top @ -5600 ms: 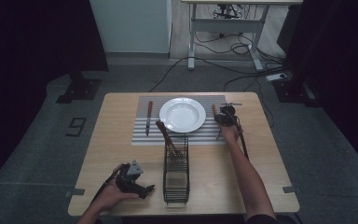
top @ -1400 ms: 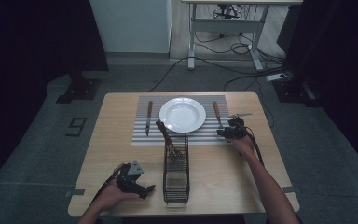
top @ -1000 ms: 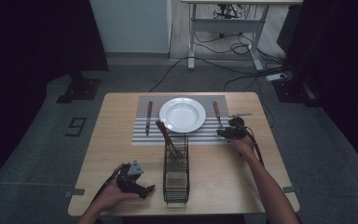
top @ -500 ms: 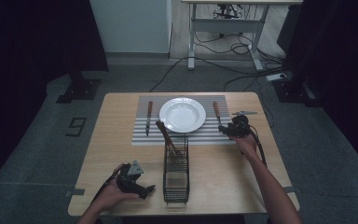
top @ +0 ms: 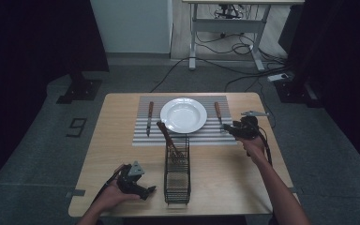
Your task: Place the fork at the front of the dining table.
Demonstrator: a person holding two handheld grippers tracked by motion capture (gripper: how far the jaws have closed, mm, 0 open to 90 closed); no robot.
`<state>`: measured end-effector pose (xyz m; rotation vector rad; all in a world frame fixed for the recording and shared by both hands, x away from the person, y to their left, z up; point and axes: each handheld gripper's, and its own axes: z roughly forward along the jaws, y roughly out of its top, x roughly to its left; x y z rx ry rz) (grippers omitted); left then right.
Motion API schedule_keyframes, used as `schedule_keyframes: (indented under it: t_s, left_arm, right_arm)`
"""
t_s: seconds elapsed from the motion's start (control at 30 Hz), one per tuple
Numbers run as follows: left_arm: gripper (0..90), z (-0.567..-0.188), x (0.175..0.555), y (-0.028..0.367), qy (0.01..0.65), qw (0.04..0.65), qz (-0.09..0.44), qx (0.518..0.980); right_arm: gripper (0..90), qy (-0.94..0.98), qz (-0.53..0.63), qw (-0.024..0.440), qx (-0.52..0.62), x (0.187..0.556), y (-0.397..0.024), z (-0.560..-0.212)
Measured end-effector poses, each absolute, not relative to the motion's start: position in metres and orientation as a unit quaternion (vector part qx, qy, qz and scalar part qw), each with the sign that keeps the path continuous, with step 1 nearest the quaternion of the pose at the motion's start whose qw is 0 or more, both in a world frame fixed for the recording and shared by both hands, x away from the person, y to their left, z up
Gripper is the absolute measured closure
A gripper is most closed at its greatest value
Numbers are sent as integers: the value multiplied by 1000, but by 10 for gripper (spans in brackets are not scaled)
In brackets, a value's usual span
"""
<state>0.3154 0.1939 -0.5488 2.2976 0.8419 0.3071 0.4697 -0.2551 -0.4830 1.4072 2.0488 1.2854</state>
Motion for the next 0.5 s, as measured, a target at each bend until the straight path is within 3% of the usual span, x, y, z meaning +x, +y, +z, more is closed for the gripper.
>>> schedule_keyframes:
  t_s: [0.5]
  left_arm:
    - [0,-549,315,194,322,331,117,879]
  right_arm:
    - [423,741,476,161,446,423,-248,-461]
